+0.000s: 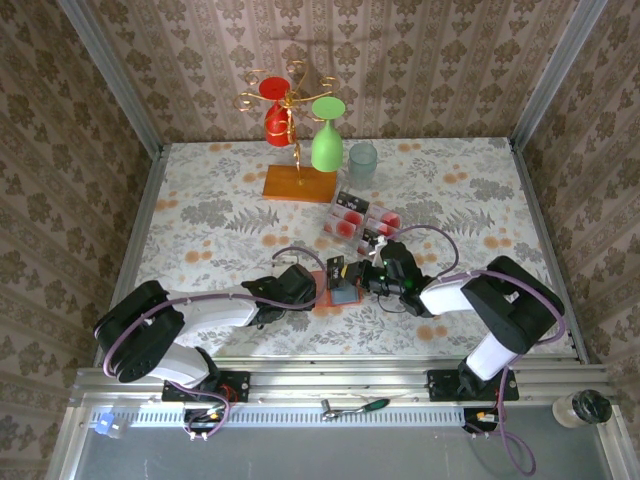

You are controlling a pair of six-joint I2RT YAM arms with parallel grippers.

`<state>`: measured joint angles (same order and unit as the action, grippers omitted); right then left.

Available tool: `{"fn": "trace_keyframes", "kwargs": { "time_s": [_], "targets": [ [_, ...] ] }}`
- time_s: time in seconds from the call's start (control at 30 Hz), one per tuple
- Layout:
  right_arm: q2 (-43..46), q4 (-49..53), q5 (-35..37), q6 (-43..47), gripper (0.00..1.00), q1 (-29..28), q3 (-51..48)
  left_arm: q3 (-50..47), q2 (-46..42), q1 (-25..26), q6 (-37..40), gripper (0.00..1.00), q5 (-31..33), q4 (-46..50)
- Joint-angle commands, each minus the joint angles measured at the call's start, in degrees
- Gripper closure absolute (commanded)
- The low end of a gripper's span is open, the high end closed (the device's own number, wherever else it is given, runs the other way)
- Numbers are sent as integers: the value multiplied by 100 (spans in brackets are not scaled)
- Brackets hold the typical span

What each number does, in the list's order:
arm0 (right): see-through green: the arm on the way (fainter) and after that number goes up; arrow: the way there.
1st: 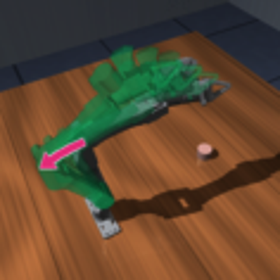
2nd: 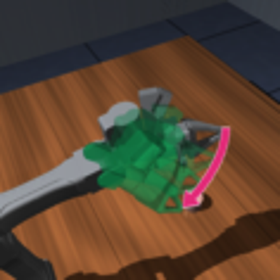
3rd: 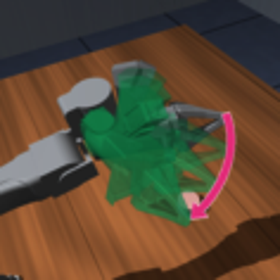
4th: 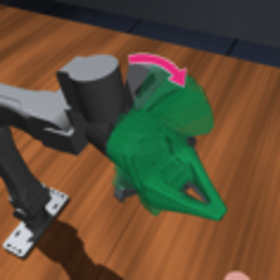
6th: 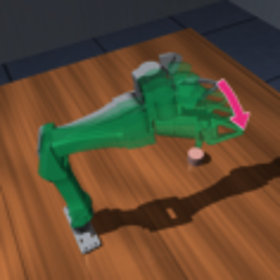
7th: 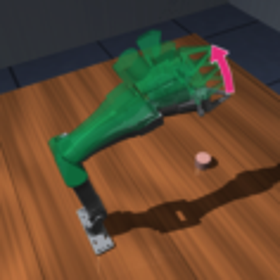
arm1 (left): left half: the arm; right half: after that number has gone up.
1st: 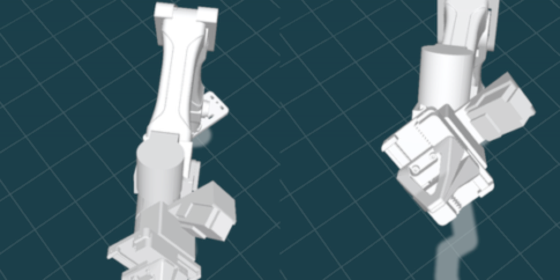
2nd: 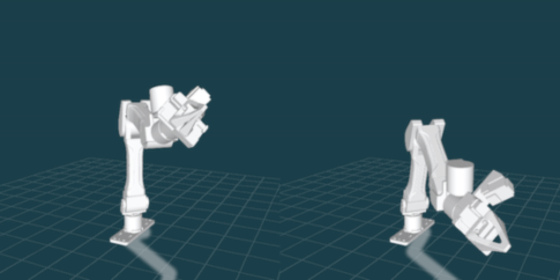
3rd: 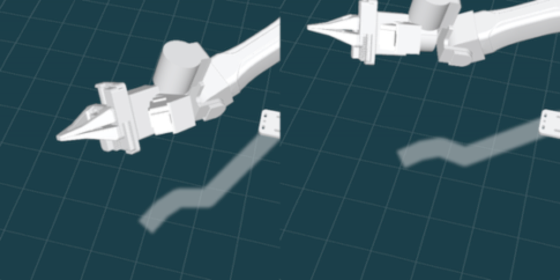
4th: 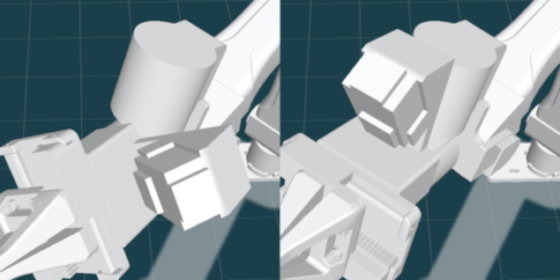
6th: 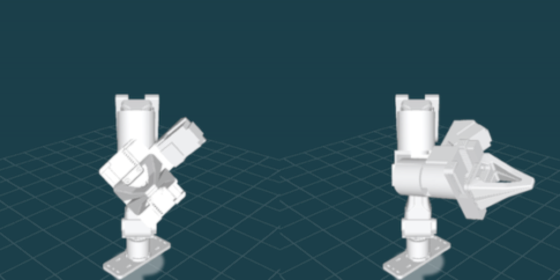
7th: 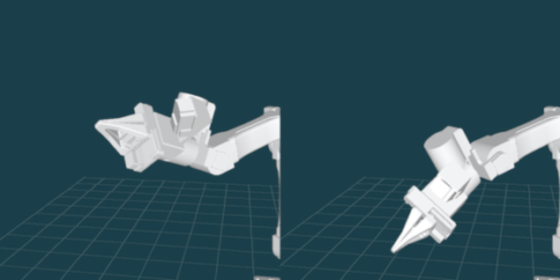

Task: Put the credit cards into the card holder
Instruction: Insert the credit card into the card slot.

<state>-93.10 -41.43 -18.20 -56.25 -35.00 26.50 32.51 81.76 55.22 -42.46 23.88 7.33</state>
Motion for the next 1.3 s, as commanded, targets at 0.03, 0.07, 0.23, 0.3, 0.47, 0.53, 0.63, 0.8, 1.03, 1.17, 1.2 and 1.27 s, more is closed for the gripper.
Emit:
{"fn": "trace_keyframes", "kwargs": {
  "time_s": [0.03,0.07,0.23,0.3,0.47,0.53,0.63,0.8,1.03,1.17,1.2,1.27],
  "targets": [
    [-223,-398,92,-84,100,-51,-115,-26,57,42,-96,0,126,113],
    [-254,-416,88,-88,100,-58,-119,-18,60,40,-92,0,141,109],
    [-315,-471,56,-88,100,-79,-153,5,77,37,-79,0,126,110],
    [-331,-471,36,-75,100,-87,-163,0,86,33,-80,0,126,97],
    [-410,-496,-34,-53,100,-112,-189,-8,95,33,-87,0,131,81],
    [-444,-519,-52,-60,100,-127,-196,3,104,33,-81,0,121,84],
    [-468,-546,-53,-72,100,-147,-223,1,112,33,-83,0,117,75],
    [-441,-538,-54,-86,100,-184,-267,1,115,33,-86,0,113,71],
    [-253,-312,4,-22,100,-191,-400,2,110,34,-89,0,117,73],
    [-238,-234,-43,9,100,-191,-443,1,120,40,-95,0,117,75],
    [-243,-221,-68,22,100,-199,-452,-4,117,39,-93,0,117,75],
    [-228,-201,-95,27,100,-200,-464,6,121,33,-98,0,130,75]
  ]
}}
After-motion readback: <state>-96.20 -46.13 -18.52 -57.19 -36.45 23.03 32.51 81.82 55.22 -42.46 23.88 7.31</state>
